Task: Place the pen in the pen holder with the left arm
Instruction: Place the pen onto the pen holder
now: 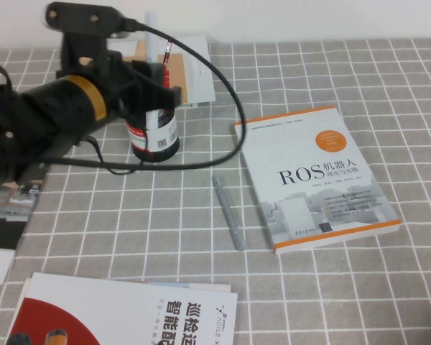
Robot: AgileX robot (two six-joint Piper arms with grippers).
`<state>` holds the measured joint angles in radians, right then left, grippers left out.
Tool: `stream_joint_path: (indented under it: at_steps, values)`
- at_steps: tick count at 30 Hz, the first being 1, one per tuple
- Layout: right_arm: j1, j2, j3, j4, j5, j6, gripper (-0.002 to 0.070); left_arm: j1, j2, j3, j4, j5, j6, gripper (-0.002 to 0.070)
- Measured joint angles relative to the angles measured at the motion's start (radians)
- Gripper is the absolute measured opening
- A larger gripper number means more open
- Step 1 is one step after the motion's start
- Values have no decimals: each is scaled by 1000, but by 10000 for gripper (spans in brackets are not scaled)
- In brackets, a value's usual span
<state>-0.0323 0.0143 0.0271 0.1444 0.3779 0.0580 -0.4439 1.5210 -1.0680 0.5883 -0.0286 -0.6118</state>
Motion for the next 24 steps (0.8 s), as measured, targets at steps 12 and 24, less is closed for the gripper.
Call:
stream_joint_path:
  at_steps: [12, 24]
  values:
    - [0, 0, 0, 0, 0, 0, -15, 216, 198, 4, -61, -443, 20, 109]
    - [0, 0, 0, 0, 0, 0, -15, 241, 354, -2, -166, -623, 178, 109]
